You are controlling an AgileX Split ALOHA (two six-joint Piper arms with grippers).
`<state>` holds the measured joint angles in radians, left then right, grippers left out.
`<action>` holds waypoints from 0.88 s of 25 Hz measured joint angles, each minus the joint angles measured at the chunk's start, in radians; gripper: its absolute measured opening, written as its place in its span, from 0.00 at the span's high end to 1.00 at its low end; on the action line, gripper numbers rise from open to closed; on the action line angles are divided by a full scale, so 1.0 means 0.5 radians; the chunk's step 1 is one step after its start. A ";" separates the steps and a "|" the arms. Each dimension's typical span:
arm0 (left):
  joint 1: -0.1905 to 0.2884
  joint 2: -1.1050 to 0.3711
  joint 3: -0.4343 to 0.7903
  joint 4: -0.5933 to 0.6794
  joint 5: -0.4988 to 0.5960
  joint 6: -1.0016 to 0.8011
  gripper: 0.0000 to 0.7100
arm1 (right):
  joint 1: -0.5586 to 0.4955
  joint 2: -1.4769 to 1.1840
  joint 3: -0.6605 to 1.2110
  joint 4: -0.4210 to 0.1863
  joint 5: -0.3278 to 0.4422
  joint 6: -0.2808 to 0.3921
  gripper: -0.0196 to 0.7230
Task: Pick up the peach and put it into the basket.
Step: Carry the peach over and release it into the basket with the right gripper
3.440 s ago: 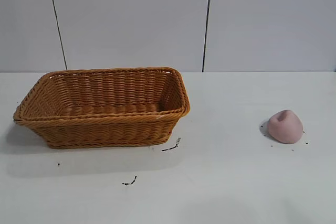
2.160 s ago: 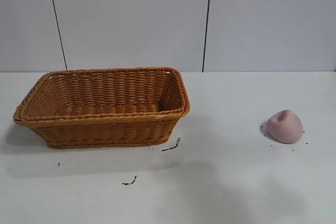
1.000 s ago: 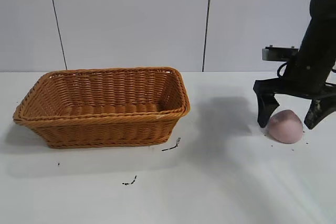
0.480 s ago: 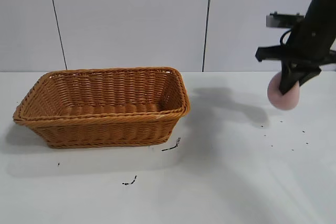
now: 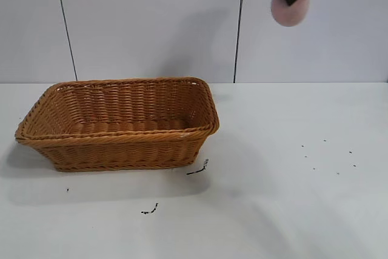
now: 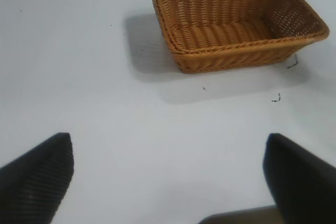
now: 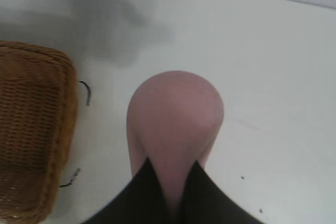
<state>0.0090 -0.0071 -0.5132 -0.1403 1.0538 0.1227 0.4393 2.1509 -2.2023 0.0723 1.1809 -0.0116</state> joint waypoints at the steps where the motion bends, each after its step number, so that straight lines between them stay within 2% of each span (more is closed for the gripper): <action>1: 0.000 0.000 0.000 0.000 0.000 0.000 0.02 | 0.069 0.022 -0.004 0.000 -0.008 0.000 0.99; 5: 0.000 0.000 0.000 0.000 0.000 0.000 0.02 | 0.282 0.144 -0.004 0.002 -0.105 0.000 0.99; 8: 0.000 0.000 0.000 0.000 0.000 0.000 0.02 | 0.374 0.289 -0.004 -0.057 -0.235 -0.006 1.00; 13: 0.000 0.000 0.000 0.000 0.000 0.000 0.02 | 0.401 0.545 -0.004 -0.113 -0.410 -0.006 1.00; 16: 0.000 0.000 0.000 0.000 0.000 0.000 0.02 | 0.395 0.645 -0.004 -0.125 -0.437 -0.006 0.98; 17: 0.000 0.000 0.000 0.000 0.000 0.000 0.02 | 0.391 0.659 -0.004 -0.125 -0.437 -0.006 0.95; 19: 0.000 0.000 0.000 0.000 0.000 0.000 0.02 | 0.381 0.669 -0.004 -0.123 -0.439 -0.006 0.80; 22: 0.000 0.000 0.000 0.000 0.000 0.000 0.02 | 0.378 0.660 -0.004 -0.121 -0.427 -0.006 0.39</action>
<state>0.0090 -0.0071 -0.5132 -0.1403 1.0538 0.1227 0.6282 2.4807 -2.2043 0.0118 0.9673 -0.0144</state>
